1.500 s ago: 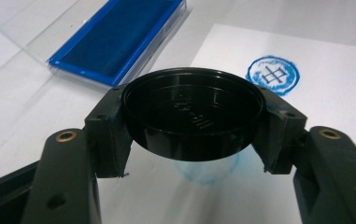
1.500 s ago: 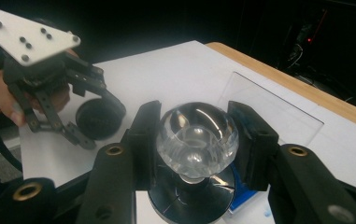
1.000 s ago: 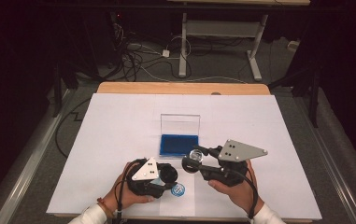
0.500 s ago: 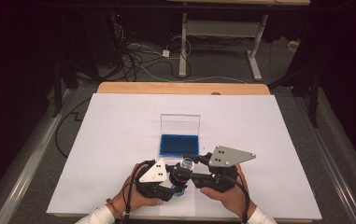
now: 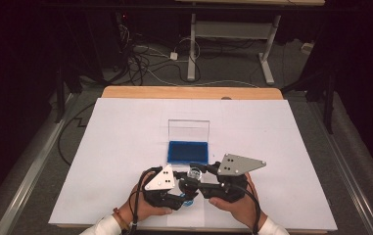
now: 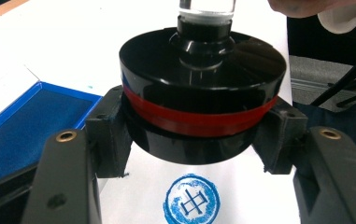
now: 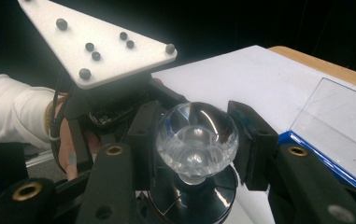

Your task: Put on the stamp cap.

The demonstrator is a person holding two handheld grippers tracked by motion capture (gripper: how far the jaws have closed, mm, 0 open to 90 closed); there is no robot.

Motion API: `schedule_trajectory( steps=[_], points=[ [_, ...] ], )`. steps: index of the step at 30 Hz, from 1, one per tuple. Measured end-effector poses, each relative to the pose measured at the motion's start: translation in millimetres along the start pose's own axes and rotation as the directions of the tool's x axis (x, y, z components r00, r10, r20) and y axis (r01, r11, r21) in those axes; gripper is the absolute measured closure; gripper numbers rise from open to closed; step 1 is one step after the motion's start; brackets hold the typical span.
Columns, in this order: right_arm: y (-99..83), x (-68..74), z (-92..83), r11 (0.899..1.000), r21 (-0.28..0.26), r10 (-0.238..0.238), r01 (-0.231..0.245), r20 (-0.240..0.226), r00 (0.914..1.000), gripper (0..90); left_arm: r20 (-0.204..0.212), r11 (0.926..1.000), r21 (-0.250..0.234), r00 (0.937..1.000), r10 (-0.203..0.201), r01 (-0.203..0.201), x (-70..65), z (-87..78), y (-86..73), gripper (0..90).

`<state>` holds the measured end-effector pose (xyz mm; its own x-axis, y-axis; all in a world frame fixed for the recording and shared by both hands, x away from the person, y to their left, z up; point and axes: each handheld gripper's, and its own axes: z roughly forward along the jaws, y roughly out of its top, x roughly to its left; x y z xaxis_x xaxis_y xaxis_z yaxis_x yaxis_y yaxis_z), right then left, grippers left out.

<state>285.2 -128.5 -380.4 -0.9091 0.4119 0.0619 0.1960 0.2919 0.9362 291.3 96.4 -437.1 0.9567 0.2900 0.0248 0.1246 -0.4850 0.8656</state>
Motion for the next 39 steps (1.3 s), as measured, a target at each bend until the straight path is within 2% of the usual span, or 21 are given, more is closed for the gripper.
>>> schedule_trajectory(
  steps=[10, 16, 22, 30, 36, 39],
  points=[
    [-2.7, -0.7, 0.3, 1.000, -0.014, 0.011, -0.012, -0.006, 0.9999, 57.1, 0.001, 0.9999, -0.011, 1.0000, 0.007, -0.007, -1.4, -2.6, 1.0, 36.2],
    [-5.2, -2.6, -1.1, 0.999, -0.029, 0.032, -0.033, -0.019, 0.9993, 57.2, -0.015, 0.9997, -0.003, 0.9996, 0.024, -0.024, -2.2, -4.8, 1.8, 36.2],
    [-6.8, -2.7, -1.2, 0.999, -0.024, 0.024, -0.024, -0.021, 0.9995, 57.2, -0.027, 0.9993, 0.011, 0.9990, 0.037, -0.036, -3.4, -4.8, 1.7, 36.3],
    [-9.6, -3.9, 0.9, 1.000, -0.001, 0.015, -0.015, -0.033, 0.9993, 57.3, -0.038, 0.9954, 0.065, 0.9966, 0.073, -0.070, -2.8, -4.8, 1.6, 36.3],
    [-11.8, -2.6, 5.1, 1.000, 0.018, 0.007, -0.006, -0.037, 0.9993, 57.4, -0.036, 0.9922, 0.096, 0.9959, 0.083, -0.080, -3.7, -2.4, 1.2, 36.3],
    [-13.3, -2.2, 6.1, 1.000, 0.017, 0.005, -0.005, -0.035, 0.9994, 57.4, -0.048, 0.9897, 0.109, 0.9939, 0.099, -0.094, -4.2, -2.8, 1.4, 36.3]
  ],
)
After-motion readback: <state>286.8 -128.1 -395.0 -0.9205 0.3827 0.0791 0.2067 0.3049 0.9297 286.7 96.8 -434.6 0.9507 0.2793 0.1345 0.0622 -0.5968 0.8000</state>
